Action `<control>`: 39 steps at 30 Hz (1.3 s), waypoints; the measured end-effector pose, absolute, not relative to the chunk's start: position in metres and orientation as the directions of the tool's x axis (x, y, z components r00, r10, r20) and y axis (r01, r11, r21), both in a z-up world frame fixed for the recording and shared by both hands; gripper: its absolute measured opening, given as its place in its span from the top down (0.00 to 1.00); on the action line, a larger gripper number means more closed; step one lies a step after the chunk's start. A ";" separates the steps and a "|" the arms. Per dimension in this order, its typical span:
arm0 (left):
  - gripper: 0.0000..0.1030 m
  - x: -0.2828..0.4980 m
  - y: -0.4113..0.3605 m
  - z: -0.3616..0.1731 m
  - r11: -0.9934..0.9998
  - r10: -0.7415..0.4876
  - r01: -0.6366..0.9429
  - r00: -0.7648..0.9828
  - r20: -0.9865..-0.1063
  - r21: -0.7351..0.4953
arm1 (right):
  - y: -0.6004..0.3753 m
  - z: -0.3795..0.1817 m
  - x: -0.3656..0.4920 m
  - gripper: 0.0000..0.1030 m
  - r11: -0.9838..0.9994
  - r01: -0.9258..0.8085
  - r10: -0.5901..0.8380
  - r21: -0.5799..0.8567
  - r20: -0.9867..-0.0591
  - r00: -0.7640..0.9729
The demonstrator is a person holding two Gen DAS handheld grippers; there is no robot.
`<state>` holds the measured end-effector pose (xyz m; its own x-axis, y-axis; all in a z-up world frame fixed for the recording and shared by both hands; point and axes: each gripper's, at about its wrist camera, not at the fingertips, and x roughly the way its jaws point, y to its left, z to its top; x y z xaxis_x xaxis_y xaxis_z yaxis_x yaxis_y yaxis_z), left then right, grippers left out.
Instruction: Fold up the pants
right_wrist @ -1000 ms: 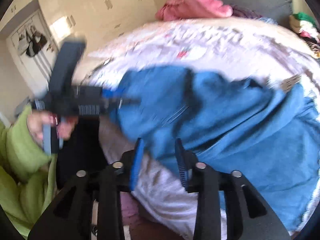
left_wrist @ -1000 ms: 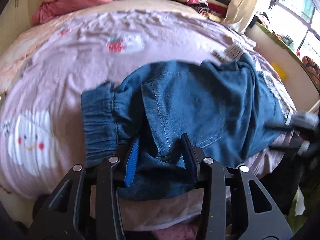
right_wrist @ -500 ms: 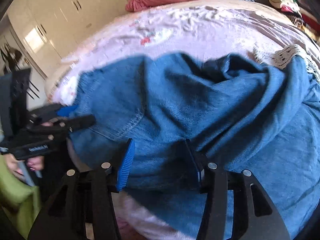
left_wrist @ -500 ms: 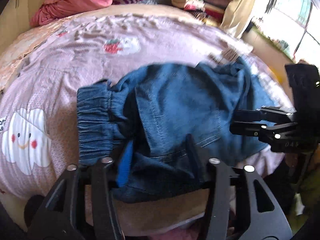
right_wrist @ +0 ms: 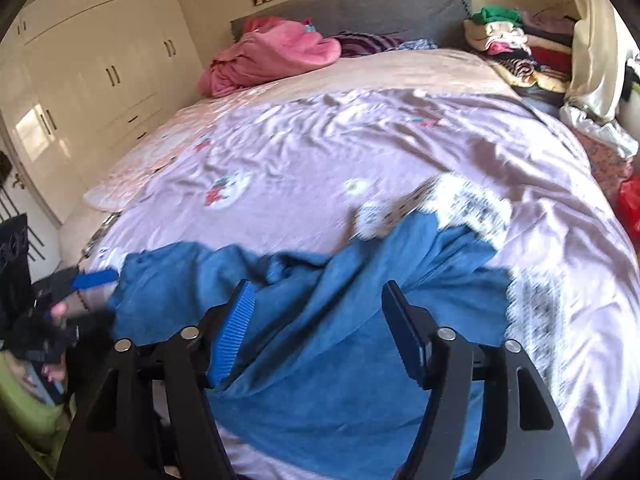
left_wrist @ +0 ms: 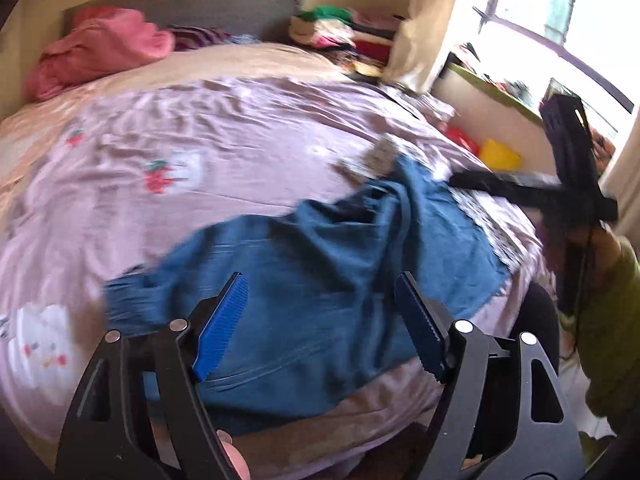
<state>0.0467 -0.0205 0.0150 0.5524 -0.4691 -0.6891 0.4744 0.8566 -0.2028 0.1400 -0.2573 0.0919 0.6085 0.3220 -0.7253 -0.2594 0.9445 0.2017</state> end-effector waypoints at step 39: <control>0.62 0.076 -0.118 -0.053 0.766 -0.567 0.550 0.337 -0.751 -0.332 | -0.289 0.092 0.232 0.92 0.952 -0.164 0.303 0.259 -0.714 0.631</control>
<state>0.0765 -0.1179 -0.0535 0.3369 -0.5673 -0.7514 0.5504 0.7662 -0.3317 0.2316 -0.2893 0.0923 0.6311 0.3033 -0.7139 -0.1642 0.9518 0.2592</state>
